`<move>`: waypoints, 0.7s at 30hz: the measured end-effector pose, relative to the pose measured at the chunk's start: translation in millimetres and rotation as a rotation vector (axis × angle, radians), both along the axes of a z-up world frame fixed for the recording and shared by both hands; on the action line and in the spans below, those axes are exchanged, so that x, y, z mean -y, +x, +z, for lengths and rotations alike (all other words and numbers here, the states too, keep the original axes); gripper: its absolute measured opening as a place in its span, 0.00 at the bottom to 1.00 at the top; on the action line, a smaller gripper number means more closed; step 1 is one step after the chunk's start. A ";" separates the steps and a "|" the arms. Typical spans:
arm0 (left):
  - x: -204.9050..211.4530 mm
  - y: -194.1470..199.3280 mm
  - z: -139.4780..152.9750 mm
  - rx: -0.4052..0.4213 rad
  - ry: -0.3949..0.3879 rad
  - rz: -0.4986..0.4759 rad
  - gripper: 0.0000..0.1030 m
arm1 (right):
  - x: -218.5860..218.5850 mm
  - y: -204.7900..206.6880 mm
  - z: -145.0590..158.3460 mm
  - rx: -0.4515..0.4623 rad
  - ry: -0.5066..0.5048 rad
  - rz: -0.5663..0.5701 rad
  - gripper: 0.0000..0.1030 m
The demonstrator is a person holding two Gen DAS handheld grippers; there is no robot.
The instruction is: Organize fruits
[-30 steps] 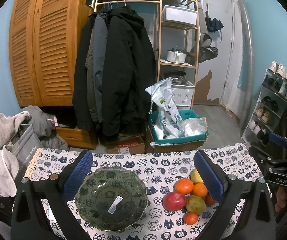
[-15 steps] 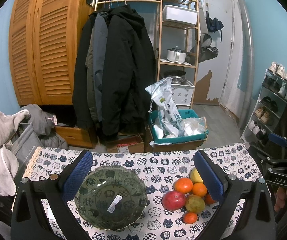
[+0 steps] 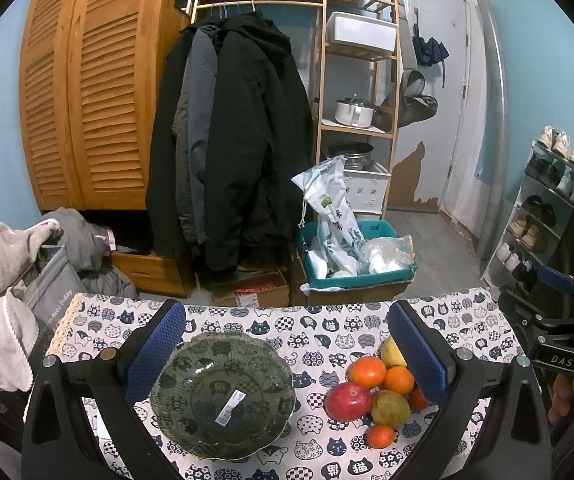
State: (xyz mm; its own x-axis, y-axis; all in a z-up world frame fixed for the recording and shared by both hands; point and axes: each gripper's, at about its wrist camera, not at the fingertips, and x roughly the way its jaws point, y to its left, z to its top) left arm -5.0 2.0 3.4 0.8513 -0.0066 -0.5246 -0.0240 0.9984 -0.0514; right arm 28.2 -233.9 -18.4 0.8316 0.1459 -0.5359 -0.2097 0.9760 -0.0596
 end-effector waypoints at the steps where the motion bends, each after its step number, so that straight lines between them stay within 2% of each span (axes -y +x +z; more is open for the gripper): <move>1: -0.1 -0.1 0.1 -0.001 0.000 0.000 0.99 | 0.1 0.0 0.2 0.000 -0.001 0.000 0.97; 21: -2.8 -5.4 0.1 0.003 -0.002 0.006 0.99 | 3.1 -1.6 0.3 0.003 -0.003 -0.001 0.97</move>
